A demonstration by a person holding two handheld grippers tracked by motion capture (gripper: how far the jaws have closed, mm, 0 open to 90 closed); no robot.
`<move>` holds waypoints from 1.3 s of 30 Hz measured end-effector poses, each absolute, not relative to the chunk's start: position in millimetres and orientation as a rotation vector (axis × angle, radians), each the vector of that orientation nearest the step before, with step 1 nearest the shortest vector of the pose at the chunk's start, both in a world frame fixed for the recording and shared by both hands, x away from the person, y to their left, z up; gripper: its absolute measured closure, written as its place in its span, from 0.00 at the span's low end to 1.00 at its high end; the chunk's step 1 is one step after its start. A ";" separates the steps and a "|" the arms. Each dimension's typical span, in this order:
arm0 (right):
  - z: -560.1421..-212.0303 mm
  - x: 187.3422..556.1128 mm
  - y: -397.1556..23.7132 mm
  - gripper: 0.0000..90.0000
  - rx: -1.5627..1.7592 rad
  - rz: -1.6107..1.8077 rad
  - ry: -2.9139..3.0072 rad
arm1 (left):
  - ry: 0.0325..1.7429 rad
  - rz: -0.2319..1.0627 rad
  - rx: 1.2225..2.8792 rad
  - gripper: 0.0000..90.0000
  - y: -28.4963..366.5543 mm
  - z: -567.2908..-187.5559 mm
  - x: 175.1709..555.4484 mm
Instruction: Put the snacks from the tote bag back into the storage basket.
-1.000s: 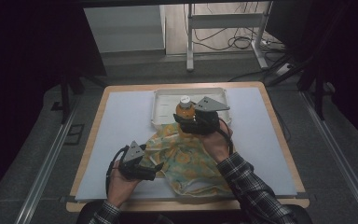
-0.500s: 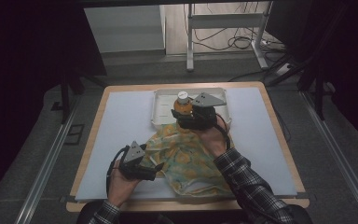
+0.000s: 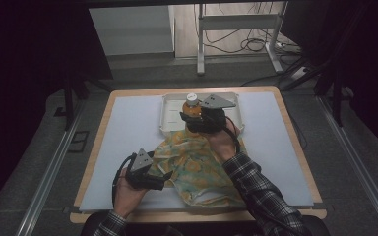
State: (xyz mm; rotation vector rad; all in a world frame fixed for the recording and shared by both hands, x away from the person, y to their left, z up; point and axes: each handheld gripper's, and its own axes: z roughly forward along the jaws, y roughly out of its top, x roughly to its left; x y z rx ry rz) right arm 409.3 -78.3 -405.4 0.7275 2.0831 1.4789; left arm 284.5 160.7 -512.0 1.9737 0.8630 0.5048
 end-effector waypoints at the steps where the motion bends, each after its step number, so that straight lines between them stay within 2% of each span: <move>1: -405.7 410.2 -77.6 0.33 0.732 1.479 2.082 | 0.863 0.506 1.974 0.04 160.9 -512.0 284.6; 39: -414.6 447.2 -49.3 0.33 0.776 1.463 2.041 | 0.848 0.502 1.962 0.04 161.2 -510.6 284.2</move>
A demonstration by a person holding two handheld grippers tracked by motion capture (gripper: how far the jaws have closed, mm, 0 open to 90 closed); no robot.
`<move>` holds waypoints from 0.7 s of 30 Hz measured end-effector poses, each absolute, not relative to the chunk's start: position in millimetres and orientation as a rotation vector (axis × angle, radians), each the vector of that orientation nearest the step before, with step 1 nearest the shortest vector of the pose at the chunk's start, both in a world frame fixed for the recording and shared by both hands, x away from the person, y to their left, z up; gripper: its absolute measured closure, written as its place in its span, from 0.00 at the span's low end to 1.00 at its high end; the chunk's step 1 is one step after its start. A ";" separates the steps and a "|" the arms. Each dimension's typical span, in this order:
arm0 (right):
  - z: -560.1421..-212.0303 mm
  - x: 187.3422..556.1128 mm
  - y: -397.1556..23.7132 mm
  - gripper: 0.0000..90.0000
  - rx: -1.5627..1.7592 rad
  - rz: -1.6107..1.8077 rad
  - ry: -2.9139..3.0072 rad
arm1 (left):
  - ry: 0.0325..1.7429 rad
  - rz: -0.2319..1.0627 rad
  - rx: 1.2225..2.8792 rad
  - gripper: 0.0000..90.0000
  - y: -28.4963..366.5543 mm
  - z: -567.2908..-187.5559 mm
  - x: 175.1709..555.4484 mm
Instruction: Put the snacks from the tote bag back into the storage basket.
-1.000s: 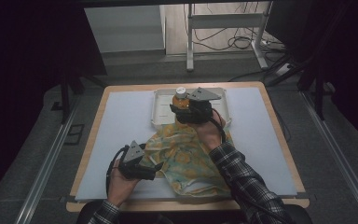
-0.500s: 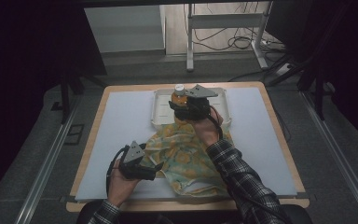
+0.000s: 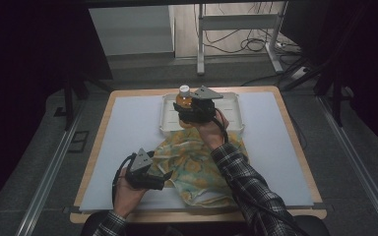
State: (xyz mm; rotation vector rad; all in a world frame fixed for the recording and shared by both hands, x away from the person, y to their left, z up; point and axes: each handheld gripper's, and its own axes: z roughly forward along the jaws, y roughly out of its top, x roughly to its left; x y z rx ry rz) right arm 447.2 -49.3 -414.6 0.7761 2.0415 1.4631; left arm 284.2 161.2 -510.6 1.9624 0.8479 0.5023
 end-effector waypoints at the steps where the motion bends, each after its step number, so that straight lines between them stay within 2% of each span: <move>1: -415.2 447.9 -48.5 0.33 0.781 1.463 2.042 | 0.849 0.501 1.964 0.04 161.2 -510.4 284.0; 21: -428.5 469.5 -28.3 0.33 0.797 1.437 2.045 | 0.843 0.486 1.968 0.04 159.8 -510.5 284.1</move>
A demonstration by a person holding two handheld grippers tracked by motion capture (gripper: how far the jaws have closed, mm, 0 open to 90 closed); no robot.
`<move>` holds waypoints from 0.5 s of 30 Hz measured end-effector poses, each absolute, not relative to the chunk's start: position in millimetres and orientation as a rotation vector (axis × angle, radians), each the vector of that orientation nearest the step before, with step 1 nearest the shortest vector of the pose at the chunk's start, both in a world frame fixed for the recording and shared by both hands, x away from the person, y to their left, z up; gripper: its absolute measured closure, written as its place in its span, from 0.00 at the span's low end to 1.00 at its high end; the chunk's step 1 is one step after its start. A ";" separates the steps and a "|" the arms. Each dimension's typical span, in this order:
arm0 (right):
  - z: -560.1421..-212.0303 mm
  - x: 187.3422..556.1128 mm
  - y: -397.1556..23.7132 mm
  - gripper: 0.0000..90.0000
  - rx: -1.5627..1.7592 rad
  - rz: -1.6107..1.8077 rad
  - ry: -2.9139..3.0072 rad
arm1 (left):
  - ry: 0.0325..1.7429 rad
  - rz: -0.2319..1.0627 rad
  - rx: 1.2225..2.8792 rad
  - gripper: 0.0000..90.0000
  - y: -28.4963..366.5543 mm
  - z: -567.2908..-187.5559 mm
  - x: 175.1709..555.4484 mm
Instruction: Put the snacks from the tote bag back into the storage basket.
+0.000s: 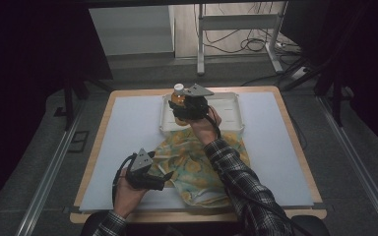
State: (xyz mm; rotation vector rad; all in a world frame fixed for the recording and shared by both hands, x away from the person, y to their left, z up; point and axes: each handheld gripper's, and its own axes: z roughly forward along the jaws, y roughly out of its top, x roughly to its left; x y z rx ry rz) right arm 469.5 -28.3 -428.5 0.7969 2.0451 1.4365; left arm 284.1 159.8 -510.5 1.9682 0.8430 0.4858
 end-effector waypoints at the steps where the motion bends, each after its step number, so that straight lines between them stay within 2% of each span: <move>1: -428.7 469.8 -27.9 0.33 0.797 1.436 2.045 | 0.843 0.484 1.968 0.04 159.8 -510.6 284.3; 15: -439.2 478.6 -16.1 0.33 0.798 1.424 2.052 | 0.843 0.474 1.965 0.04 160.4 -510.7 284.5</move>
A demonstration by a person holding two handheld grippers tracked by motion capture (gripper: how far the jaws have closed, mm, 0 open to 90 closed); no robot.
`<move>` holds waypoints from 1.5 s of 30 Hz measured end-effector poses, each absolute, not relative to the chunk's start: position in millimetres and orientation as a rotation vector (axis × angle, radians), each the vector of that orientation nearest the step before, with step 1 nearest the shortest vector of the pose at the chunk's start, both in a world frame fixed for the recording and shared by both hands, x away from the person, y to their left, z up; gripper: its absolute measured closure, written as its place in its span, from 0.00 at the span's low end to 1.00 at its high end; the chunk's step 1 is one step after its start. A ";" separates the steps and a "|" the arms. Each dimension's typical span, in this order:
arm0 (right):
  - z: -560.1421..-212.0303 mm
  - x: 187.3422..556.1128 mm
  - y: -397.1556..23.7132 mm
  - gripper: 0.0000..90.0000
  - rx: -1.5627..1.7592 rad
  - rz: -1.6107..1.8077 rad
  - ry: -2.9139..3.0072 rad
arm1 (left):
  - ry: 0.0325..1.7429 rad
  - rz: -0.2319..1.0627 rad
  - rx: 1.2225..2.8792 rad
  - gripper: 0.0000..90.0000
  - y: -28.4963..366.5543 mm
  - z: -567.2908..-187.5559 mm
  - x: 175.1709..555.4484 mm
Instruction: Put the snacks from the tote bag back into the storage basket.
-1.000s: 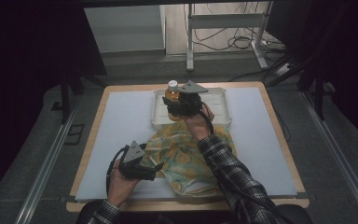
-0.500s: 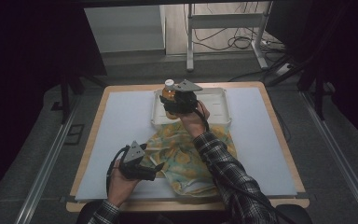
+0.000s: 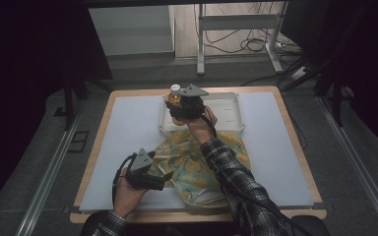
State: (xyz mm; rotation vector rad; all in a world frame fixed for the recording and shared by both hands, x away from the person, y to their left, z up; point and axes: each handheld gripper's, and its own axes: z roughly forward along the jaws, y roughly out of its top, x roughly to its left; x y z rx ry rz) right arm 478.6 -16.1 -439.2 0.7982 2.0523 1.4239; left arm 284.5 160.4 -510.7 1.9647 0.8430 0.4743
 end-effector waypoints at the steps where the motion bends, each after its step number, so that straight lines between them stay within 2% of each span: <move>1: -439.9 479.0 -15.6 0.33 0.796 1.424 2.053 | 0.843 0.474 1.964 0.04 160.4 -510.7 284.5; 45: -469.0 510.6 13.5 0.33 0.831 1.388 2.062 | 0.834 0.467 1.966 0.04 160.7 -510.8 285.1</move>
